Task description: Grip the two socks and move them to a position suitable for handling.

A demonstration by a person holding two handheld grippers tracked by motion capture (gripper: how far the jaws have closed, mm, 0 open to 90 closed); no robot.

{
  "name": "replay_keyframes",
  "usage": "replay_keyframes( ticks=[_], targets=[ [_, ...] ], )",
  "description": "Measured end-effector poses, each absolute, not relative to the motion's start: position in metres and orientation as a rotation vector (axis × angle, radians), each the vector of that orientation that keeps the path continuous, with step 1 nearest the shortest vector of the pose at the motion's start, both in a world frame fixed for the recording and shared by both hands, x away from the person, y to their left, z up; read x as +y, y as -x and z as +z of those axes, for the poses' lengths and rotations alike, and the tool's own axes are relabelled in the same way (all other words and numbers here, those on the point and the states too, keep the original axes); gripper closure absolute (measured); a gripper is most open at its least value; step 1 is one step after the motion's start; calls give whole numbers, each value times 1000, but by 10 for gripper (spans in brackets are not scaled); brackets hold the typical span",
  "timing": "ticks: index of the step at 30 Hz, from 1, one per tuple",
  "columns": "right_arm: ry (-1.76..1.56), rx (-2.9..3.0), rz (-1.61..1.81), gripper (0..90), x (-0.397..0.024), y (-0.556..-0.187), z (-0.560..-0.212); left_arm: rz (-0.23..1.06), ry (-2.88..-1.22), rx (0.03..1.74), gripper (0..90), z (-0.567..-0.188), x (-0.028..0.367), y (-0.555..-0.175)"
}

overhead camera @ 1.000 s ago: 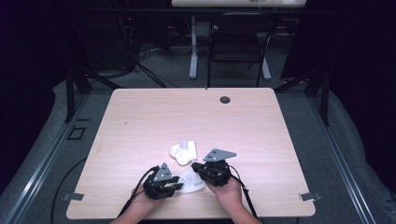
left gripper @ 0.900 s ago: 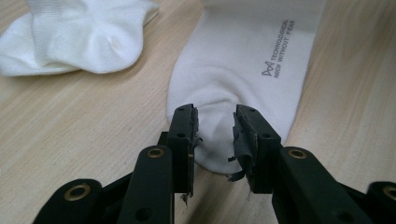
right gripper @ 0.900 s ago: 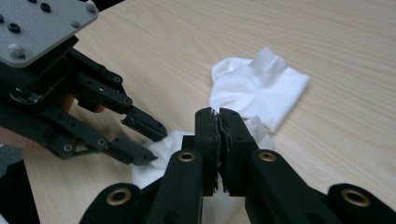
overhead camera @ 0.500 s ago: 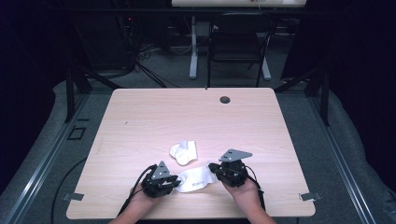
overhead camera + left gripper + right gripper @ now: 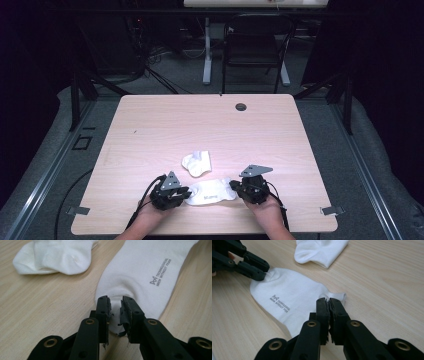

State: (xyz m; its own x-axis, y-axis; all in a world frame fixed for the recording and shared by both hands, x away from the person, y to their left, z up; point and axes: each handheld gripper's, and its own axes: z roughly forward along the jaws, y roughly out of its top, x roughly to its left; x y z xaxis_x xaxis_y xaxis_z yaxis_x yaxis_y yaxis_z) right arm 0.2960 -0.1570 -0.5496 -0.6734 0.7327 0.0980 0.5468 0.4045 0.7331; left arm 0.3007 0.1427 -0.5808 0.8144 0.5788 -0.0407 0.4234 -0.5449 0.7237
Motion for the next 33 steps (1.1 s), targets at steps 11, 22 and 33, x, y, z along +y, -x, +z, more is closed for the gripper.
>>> replay_keyframes(
  ticks=[11,22,33],
  targets=[
    [-1124,2333,1177,725,-160,-293,-540,257,-2230,726,752,-581,144,-302],
    [-1081,2463,1025,770,-143,-306,-560,249,-2222,722,750,-581,145,-304],
    [-1165,2520,979,775,-148,-305,-571,240,-2224,730,747,-581,148,-305]
  ],
)
